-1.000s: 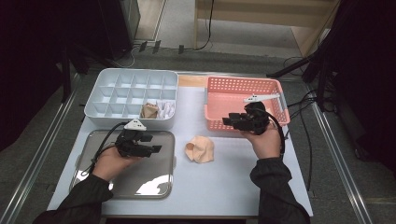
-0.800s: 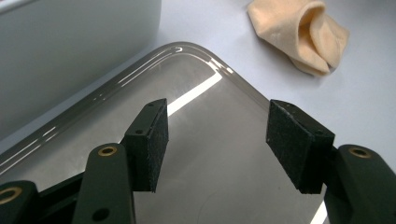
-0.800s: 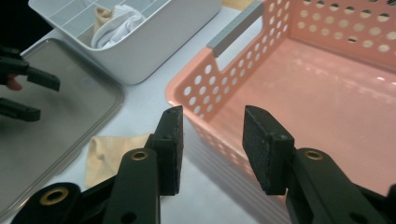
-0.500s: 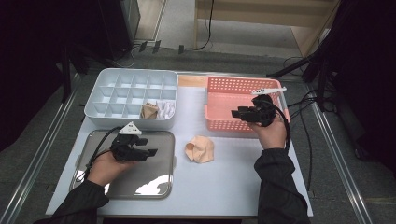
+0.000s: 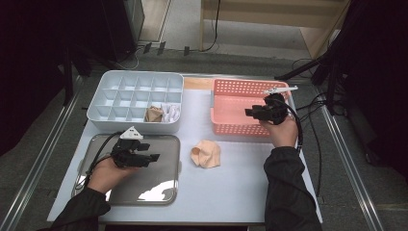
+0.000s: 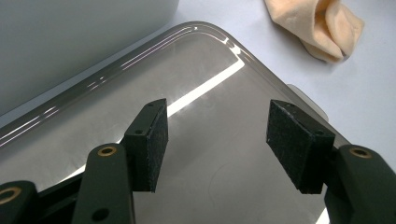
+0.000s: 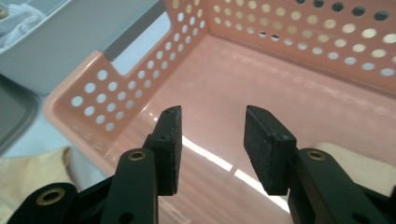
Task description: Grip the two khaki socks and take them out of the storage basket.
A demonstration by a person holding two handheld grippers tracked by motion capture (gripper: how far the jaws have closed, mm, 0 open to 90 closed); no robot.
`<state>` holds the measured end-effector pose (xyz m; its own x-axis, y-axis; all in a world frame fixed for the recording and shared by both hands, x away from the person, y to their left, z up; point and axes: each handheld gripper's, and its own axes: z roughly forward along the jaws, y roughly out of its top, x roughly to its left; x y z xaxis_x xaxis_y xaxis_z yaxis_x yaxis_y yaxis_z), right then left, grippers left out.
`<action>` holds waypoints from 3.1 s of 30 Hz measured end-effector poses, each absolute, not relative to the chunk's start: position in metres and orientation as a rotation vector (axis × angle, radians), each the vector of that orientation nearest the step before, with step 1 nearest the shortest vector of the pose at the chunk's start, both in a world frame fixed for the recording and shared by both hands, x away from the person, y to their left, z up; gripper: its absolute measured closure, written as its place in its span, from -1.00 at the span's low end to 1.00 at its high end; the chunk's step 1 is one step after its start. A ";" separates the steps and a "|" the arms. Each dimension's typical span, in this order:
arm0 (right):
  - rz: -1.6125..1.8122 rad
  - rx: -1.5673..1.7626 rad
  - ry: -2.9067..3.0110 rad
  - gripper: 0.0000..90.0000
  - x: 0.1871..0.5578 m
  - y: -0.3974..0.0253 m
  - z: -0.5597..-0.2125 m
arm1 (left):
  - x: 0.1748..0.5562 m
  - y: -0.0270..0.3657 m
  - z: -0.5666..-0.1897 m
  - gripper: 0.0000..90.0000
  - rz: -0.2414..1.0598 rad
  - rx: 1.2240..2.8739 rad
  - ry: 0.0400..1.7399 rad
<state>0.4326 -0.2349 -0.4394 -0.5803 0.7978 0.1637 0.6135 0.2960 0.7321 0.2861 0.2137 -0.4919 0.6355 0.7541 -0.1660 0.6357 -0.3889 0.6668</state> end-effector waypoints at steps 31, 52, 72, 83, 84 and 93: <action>0.847 1.565 2.234 0.07 0.473 -0.276 -0.473 | 0.289 0.207 -0.494 -0.10 0.197 2.148 1.060; 0.529 1.736 2.320 0.57 0.486 -0.274 -0.482 | 0.289 0.204 -0.494 -0.10 0.202 2.153 1.047; 0.838 1.655 2.307 0.89 0.475 -0.269 -0.453 | 0.290 0.201 -0.494 -0.10 0.198 2.151 1.043; 0.949 1.544 2.334 0.89 0.461 -0.248 -0.424 | 0.294 0.195 -0.493 -0.11 0.178 2.159 1.026; 0.953 1.534 2.333 0.89 0.459 -0.247 -0.422 | 0.294 0.194 -0.493 -0.11 0.175 2.160 1.023; 1.020 1.444 2.352 0.88 0.437 -0.238 -0.398 | 0.299 0.183 -0.492 -0.09 0.156 2.175 0.996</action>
